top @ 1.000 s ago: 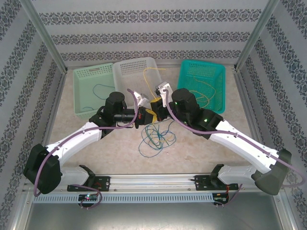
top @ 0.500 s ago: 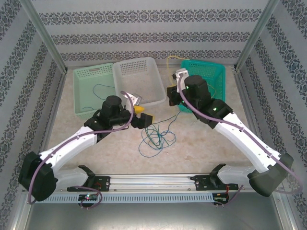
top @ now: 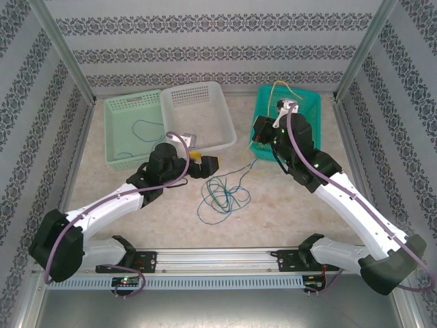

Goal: Untangle the cables

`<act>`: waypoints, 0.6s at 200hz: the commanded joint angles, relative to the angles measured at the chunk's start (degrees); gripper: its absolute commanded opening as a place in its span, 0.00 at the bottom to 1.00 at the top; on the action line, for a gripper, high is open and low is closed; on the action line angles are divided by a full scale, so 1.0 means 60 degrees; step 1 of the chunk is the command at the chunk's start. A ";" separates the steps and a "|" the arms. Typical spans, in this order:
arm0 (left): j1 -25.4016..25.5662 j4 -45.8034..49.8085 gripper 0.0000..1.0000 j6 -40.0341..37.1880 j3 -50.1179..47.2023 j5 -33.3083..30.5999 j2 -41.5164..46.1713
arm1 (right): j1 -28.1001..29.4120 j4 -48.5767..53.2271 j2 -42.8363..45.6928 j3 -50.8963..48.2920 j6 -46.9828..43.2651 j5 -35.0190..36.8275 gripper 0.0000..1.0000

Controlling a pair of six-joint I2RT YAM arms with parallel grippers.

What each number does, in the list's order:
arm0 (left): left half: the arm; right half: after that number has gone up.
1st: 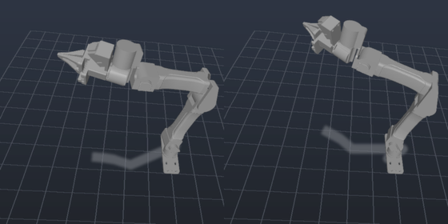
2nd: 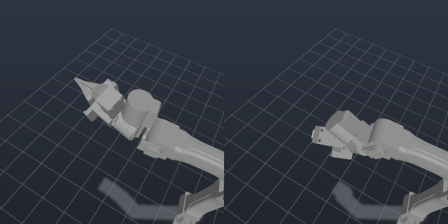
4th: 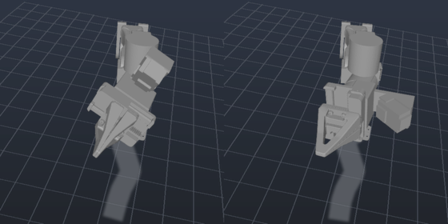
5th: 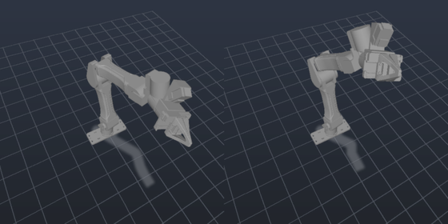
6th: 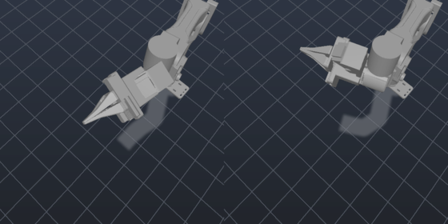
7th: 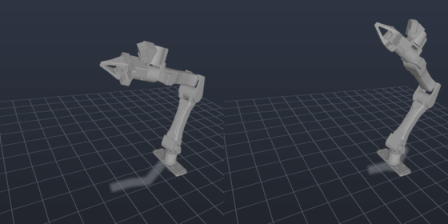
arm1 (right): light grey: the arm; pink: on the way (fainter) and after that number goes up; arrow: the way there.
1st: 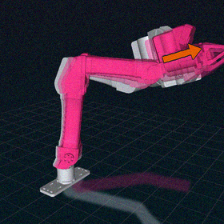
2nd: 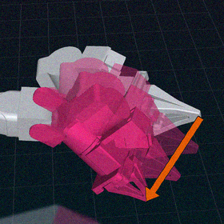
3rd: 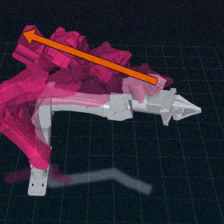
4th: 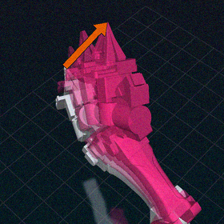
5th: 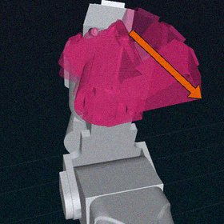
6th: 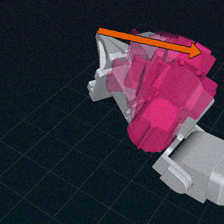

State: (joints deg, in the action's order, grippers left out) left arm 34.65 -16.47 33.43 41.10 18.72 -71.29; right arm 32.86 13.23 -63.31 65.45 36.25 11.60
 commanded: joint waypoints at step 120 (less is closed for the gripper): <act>0.0976 -0.3934 0.97 0.4043 0.0520 -0.0579 -0.1613 | 0.1320 -0.4844 -0.0196 -0.0755 0.0793 0.1672 0.00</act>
State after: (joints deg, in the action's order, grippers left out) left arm 39.18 -34.06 54.98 41.50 15.97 -79.57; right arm 39.81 -8.88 -63.61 61.73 39.57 18.61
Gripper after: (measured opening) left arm 0.984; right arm 0.063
